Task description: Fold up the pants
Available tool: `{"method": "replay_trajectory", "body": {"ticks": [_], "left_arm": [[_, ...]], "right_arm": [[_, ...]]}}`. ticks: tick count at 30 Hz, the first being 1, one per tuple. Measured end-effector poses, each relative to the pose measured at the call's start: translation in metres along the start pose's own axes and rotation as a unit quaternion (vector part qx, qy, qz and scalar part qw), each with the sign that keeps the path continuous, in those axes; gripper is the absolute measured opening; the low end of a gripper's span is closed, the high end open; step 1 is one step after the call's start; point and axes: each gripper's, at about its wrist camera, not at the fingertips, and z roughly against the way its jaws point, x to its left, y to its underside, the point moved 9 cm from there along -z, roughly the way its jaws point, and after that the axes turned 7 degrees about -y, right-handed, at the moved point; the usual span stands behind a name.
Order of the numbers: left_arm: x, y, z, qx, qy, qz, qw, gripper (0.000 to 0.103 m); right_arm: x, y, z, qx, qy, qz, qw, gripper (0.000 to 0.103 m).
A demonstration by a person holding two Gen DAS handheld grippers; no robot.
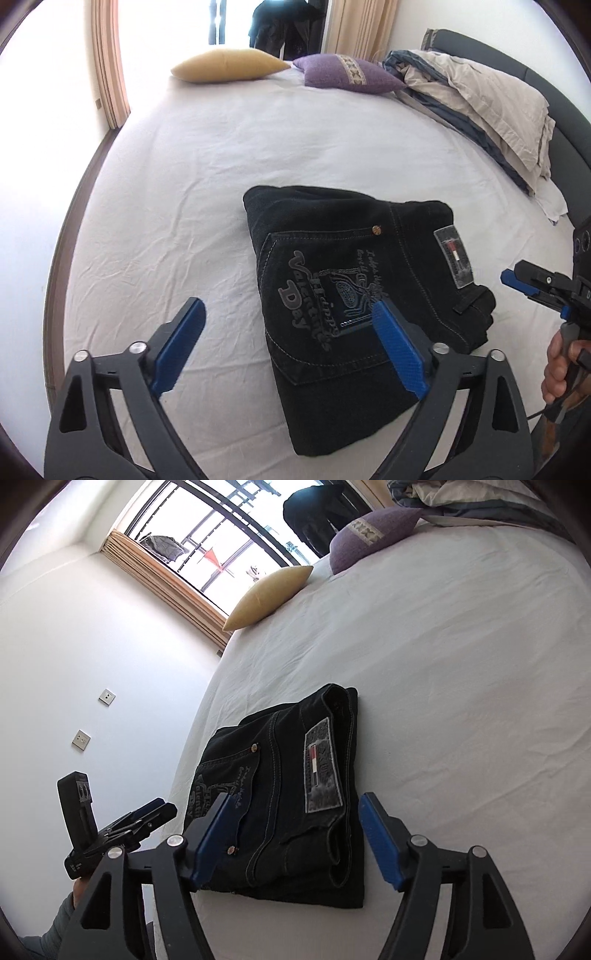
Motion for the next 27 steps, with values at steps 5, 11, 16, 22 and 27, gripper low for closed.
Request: {"method": "replay_trajectory", "body": {"ticks": [5,11,16,22,27], "left_arm": [[-0.008,0.001,0.078,-0.061,-0.030,-0.001,0.9977,0.103],[0.000,0.010,0.203,-0.204,-0.117,0.007,0.9718,0.103],[-0.001,0.027,0.291,-0.294,-0.130,0.016,0.9468,0.103],[-0.005,0.052,0.315,-0.232,-0.137,0.005,0.9630,0.103],[-0.001,0.070,0.302,-0.151,-0.126,0.042,0.9795,0.103]], "right_arm": [[0.047,0.010,0.048,-0.052,0.027,0.044,0.997,0.088],[0.122,0.011,0.117,-0.169,0.088,0.152,0.970,0.103],[0.176,0.016,0.158,-0.227,0.128,0.237,0.936,0.103],[0.207,0.030,0.180,-0.213,0.141,0.234,0.938,0.103],[0.197,0.046,0.182,-0.166,0.202,0.207,0.943,0.103]]}}
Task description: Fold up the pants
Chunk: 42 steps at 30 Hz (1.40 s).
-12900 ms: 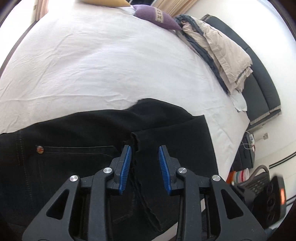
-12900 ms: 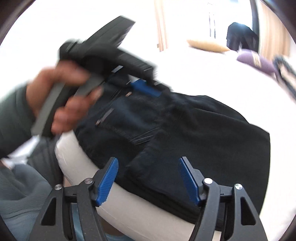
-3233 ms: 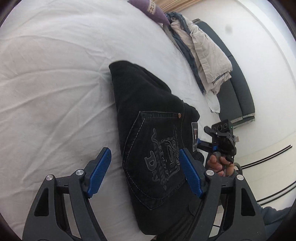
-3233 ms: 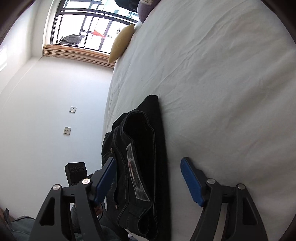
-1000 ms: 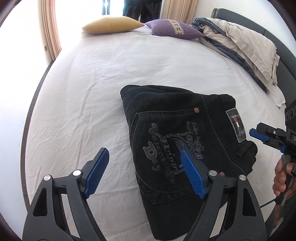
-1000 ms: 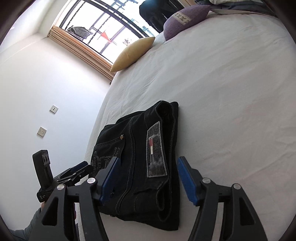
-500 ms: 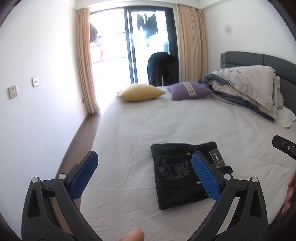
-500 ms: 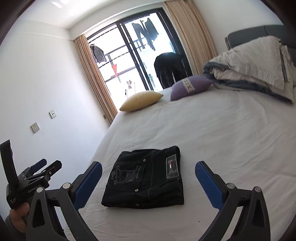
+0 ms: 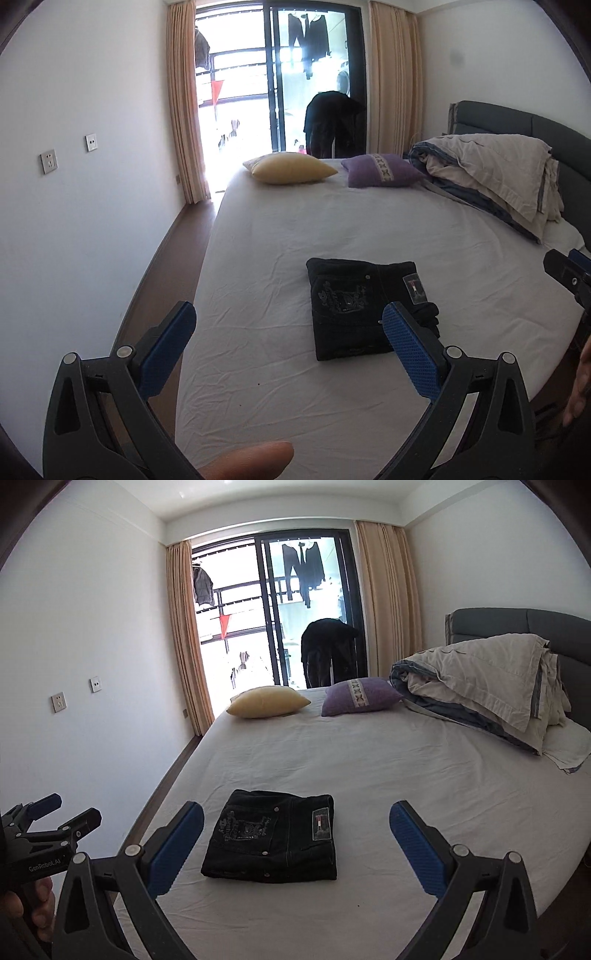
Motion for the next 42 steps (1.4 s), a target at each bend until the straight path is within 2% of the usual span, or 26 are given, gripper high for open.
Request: {"method": "replay_trajectory", "body": {"ticks": [3,7,11,15,28,42], "left_arm": [[-0.006,0.014,-0.007,0.032,0.007,0.006,0.9994,0.103],[-0.019,0.032,-0.028,0.071,0.021,0.007,0.9972,0.103],[-0.029,0.045,-0.043,0.092,0.029,-0.001,0.9954,0.103],[-0.031,0.053,-0.056,0.109,0.035,0.001,0.9934,0.103],[-0.031,0.061,-0.077,0.128,0.032,0.005,0.9912,0.103],[-0.032,0.063,-0.078,0.134,0.031,0.007,0.9905,0.103]], "right_arm": [[-0.008,0.012,0.000,0.027,0.012,-0.031,0.999,0.103],[-0.007,0.031,-0.010,0.060,0.015,-0.042,0.997,0.103],[-0.004,0.049,-0.024,0.091,0.009,-0.054,0.994,0.103],[0.000,0.053,-0.029,0.100,0.009,-0.047,0.994,0.103],[-0.001,0.058,-0.037,0.115,0.012,-0.042,0.992,0.103],[0.001,0.061,-0.043,0.126,0.009,-0.039,0.991,0.103]]}}
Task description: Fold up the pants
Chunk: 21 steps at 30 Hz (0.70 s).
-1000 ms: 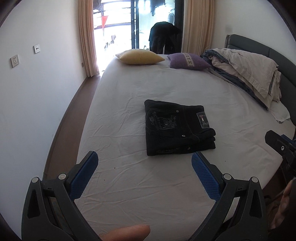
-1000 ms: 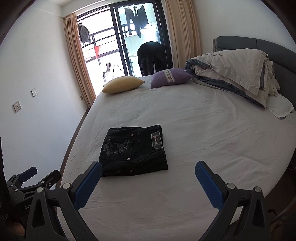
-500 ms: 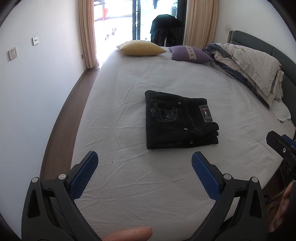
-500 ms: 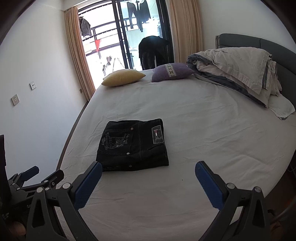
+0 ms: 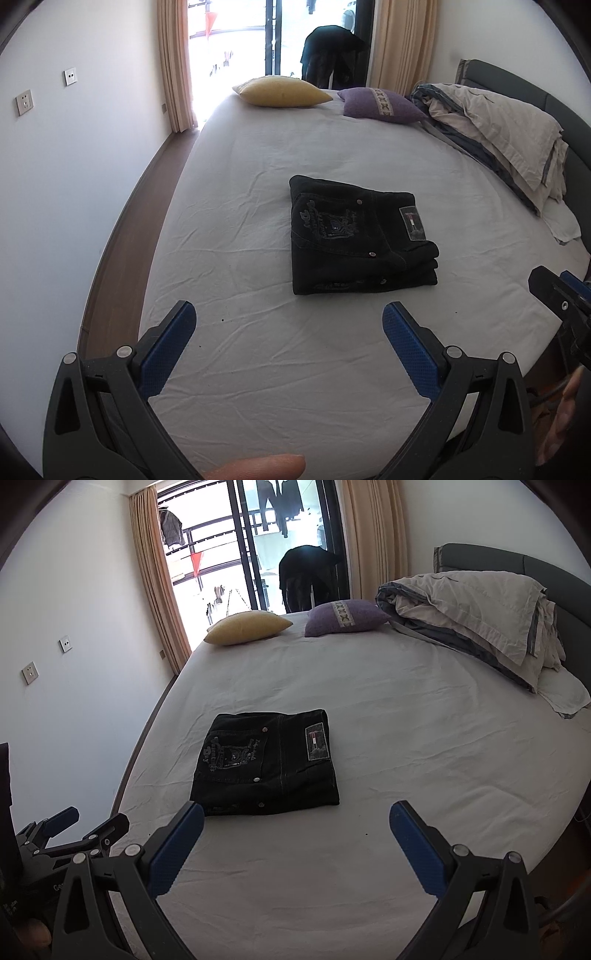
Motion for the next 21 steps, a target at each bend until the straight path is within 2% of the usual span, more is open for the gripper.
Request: {"method": "replay_trajectory", "body": {"ticks": [21], "left_arm": [[-0.0039,0.0036,-0.0004,0.003,0.000,0.002,1.0000,0.103]], "right_arm": [[0.0016,0.0069,-0.0030,0.006,-0.001,0.002,1.000,0.103]]}}
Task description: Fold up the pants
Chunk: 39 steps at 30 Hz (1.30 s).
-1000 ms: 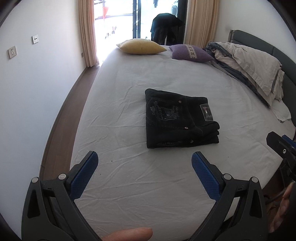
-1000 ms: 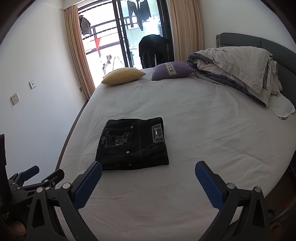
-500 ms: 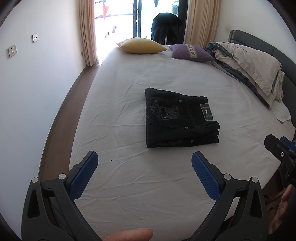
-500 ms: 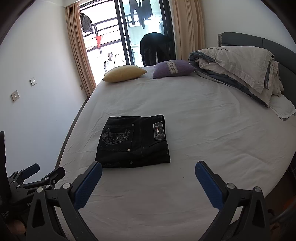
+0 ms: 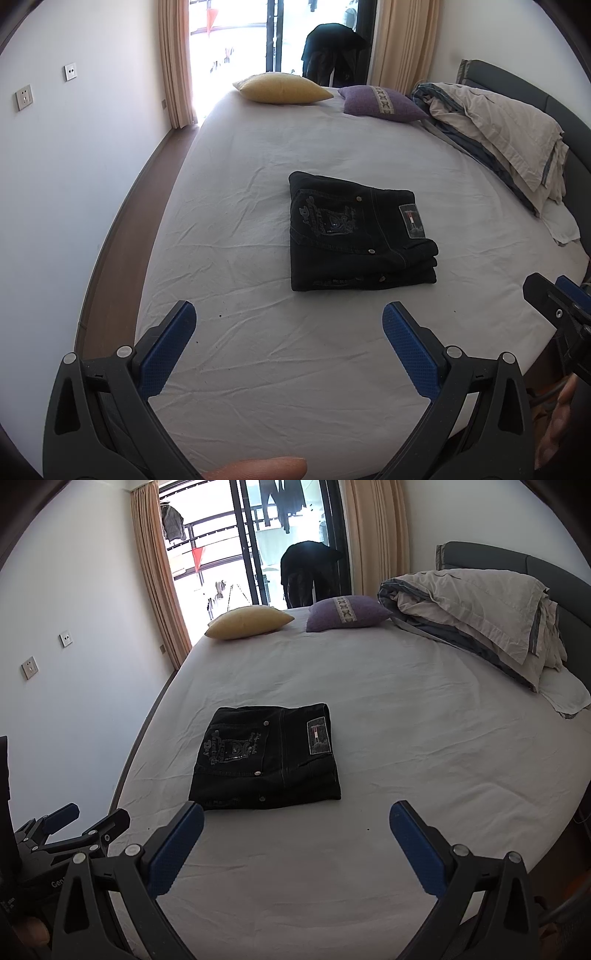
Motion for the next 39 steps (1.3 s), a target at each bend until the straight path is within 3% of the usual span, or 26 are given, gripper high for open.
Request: {"method": "replay_trajectory", "body": {"ticks": [39], "left_arm": [[-0.006,0.011,-0.002,0.010,0.000,0.008,0.9999,0.103]], "right_arm": [[-0.004,0.008,-0.004,0.009,-0.003,0.000,1.000,0.103]]}}
